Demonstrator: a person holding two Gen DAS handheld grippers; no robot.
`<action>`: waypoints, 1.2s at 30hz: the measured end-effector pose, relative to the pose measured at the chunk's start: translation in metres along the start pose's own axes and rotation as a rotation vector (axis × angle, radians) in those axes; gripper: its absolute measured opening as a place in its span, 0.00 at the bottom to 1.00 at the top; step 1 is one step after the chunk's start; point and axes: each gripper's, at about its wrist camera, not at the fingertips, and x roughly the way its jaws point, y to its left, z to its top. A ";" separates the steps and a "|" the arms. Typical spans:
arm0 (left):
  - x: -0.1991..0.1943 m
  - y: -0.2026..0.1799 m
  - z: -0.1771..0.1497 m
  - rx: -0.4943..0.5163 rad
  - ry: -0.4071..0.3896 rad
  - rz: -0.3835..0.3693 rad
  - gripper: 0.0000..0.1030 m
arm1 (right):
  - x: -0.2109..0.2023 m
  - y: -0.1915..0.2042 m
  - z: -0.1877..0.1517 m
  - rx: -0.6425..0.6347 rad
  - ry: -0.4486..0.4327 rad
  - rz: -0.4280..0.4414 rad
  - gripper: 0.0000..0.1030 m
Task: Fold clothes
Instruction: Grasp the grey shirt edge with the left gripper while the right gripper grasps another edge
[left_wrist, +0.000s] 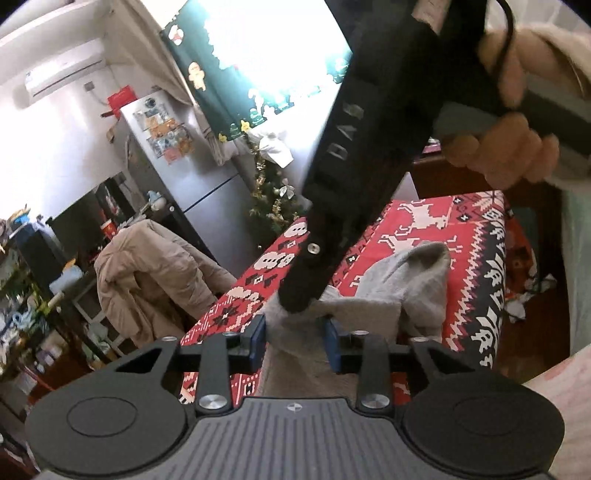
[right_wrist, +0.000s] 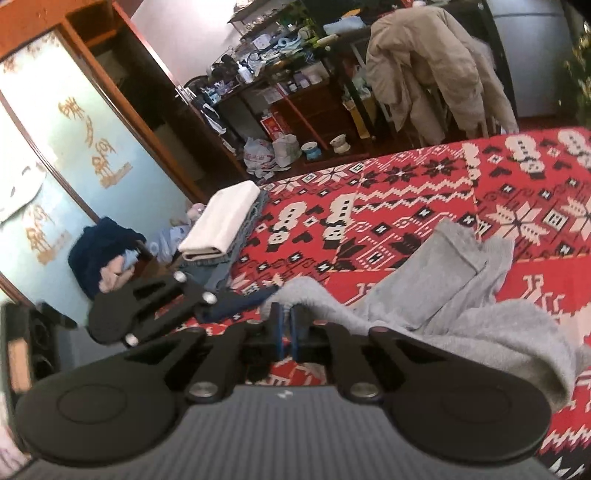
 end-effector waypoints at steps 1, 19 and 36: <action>0.001 0.001 0.000 0.000 0.003 0.007 0.07 | -0.001 0.001 0.001 -0.002 0.000 -0.002 0.04; 0.021 0.044 -0.020 -0.314 0.103 0.037 0.07 | -0.080 -0.084 -0.060 -0.131 -0.007 -0.572 0.30; 0.042 0.057 -0.026 -0.424 0.196 0.053 0.07 | -0.007 -0.097 -0.100 -0.307 -0.043 -0.655 0.25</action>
